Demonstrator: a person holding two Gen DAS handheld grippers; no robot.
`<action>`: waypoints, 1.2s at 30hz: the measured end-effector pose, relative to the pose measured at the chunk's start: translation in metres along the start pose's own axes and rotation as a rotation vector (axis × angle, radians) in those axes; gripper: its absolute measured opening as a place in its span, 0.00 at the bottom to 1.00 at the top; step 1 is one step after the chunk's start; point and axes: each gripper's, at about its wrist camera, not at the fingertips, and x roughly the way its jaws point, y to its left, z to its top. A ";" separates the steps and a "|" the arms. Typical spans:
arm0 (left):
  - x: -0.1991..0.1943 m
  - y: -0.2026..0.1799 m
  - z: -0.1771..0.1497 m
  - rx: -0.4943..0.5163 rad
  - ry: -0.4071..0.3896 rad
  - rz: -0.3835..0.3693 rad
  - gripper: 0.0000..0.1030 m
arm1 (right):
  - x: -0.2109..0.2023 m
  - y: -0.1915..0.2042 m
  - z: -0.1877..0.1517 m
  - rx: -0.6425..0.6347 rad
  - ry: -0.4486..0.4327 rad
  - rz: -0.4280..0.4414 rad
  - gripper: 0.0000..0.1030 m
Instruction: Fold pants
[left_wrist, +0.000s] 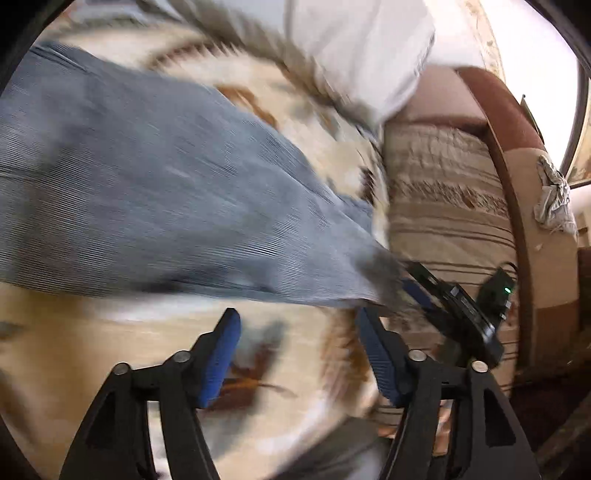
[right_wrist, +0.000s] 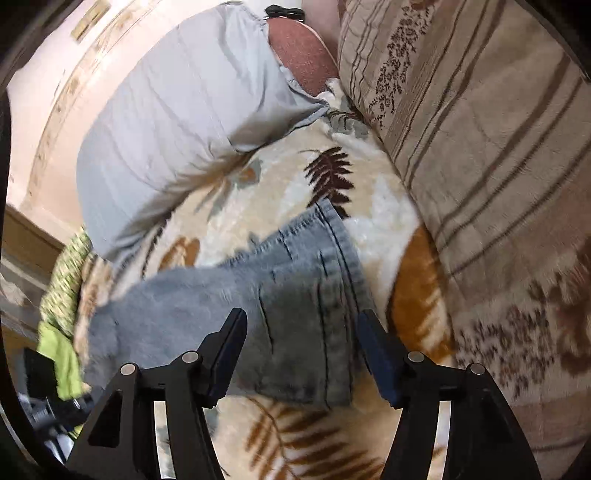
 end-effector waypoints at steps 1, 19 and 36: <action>0.015 -0.005 0.004 -0.008 0.022 -0.007 0.63 | 0.004 -0.005 0.005 0.026 0.012 0.007 0.62; 0.076 -0.011 0.032 -0.215 0.019 -0.030 0.02 | 0.020 0.001 0.045 0.039 0.023 0.079 0.04; 0.104 -0.020 -0.008 -0.088 0.042 0.136 0.02 | 0.007 -0.022 0.021 0.066 0.028 0.041 0.69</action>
